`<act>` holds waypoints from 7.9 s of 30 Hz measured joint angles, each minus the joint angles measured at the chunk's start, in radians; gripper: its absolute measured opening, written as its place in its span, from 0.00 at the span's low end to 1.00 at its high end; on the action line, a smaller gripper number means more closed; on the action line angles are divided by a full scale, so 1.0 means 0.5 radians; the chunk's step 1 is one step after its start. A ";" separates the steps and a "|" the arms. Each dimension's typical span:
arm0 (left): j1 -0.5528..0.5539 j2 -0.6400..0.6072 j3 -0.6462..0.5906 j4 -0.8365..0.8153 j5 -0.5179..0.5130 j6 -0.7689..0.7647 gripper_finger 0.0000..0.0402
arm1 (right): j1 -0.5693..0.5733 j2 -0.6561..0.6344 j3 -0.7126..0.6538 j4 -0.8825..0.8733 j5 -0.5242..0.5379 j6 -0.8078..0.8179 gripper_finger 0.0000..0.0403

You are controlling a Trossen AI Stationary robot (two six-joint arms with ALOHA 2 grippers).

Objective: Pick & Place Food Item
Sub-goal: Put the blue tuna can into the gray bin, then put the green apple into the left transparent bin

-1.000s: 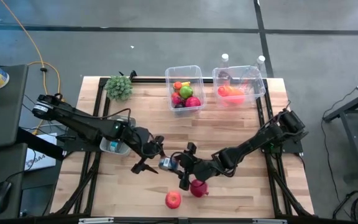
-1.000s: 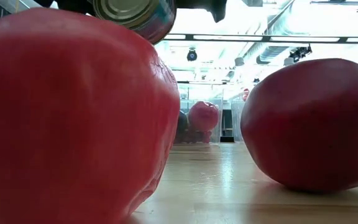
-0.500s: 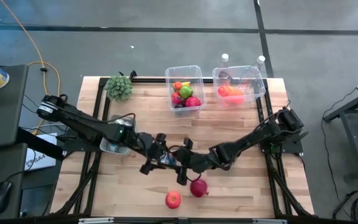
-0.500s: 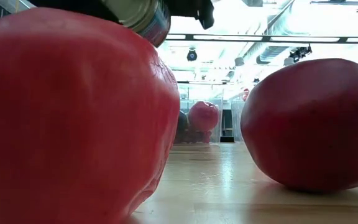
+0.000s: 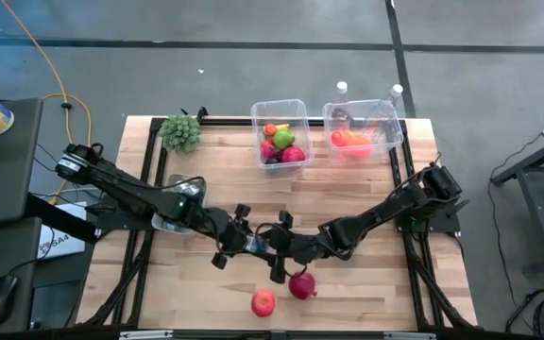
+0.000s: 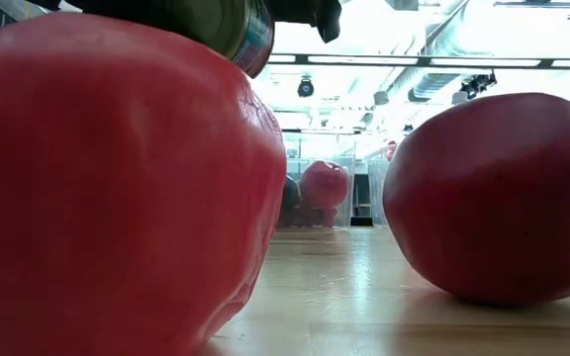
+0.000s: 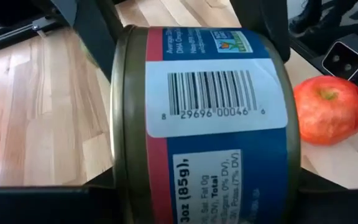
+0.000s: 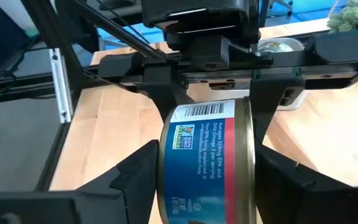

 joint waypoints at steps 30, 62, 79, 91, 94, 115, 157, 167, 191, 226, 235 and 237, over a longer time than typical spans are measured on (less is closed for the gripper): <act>-0.390 -0.233 0.001 -0.301 -0.562 -0.308 0.43 | 0.181 -0.001 0.001 0.013 0.067 -0.113 0.84; -0.576 -0.736 0.340 -2.412 -0.885 -2.364 0.43 | 0.303 -0.001 0.001 0.027 -0.248 -0.048 0.84; -0.274 -0.673 0.291 -2.726 -0.446 -3.286 0.43 | 0.303 -0.001 0.001 0.011 -0.424 -0.043 0.84; 0.011 -0.664 0.065 -2.560 -0.162 -3.155 0.44 | 0.313 -0.001 0.001 0.013 -0.488 0.093 0.84; 0.063 -0.661 0.062 -2.554 -0.184 -3.131 0.45 | 0.313 -0.001 0.001 0.013 -0.488 0.092 0.84; 0.199 -0.661 0.058 -2.437 0.095 -2.739 0.44 | 0.313 0.003 0.001 -0.002 -0.472 0.119 0.84; 0.673 -0.652 -0.098 -2.437 0.176 -2.641 0.50 | 0.309 0.101 0.000 0.106 -0.520 0.105 0.84; 0.903 -0.652 -0.078 -2.470 0.207 -2.626 0.48 | 0.309 0.101 0.000 0.139 -0.519 0.106 0.84; 1.291 -0.650 -0.085 -2.504 0.095 -2.283 0.48 | 0.313 0.099 0.000 0.154 -0.519 0.106 0.84; 1.090 -0.618 -0.143 -2.517 0.046 -2.142 0.62 | 0.312 0.098 0.000 0.148 -0.518 0.099 0.84; 1.147 -0.659 -0.082 -2.599 0.074 -2.059 0.70 | 0.313 0.098 0.000 0.149 -0.487 0.099 0.84; 1.148 -0.677 -0.017 -2.658 -0.010 -2.060 0.70 | 0.312 0.098 0.000 0.149 -0.465 0.099 0.84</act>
